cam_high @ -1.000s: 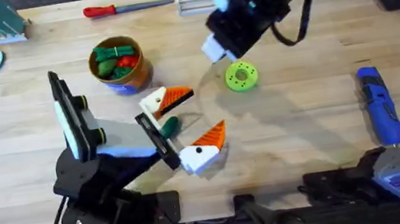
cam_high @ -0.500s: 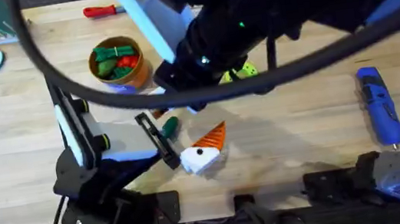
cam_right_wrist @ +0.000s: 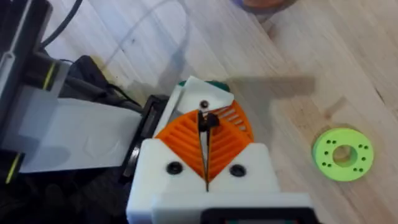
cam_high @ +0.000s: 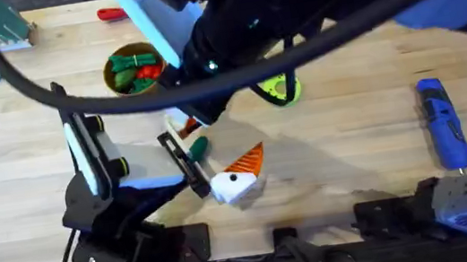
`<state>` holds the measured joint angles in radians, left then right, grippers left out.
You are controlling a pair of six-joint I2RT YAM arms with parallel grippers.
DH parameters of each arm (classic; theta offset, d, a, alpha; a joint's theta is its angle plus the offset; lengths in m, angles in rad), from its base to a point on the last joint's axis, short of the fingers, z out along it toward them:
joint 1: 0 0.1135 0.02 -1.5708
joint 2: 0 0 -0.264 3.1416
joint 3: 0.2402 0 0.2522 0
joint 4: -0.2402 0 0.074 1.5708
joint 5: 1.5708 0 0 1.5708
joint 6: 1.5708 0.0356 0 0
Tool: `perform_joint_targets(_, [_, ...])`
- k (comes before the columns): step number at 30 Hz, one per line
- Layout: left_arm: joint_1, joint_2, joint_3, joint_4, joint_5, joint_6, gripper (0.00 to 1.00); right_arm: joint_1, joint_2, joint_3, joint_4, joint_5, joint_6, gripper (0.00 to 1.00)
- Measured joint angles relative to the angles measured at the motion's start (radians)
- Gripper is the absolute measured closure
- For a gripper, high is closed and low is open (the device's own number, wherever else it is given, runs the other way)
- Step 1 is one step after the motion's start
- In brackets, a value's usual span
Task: Pick up the gripper from the table and insert it into the empty holder that is missing its gripper. Then pick up a screw, insert it into the mounting hole, and use the screwdriver to tighten it. Finally, clean up the table by picking up the vegetable and placing it into the bucket.
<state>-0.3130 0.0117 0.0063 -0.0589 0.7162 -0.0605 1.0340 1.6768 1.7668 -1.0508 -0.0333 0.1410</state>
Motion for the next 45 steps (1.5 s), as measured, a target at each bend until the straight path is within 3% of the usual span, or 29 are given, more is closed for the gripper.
perform_joint_targets(12, [0.000, 0.000, 0.000, 0.000, 0.000, -0.001, 0.009, 0.000, 0.064, 0.005, -0.002, 0.018, -0.004, 0.995])
perform_joint_targets(45, [0.000, 0.000, 0.000, -0.001, -0.001, -0.001, 0.009, 0.002, 0.098, 0.005, 0.051, 0.017, -0.007, 0.995])
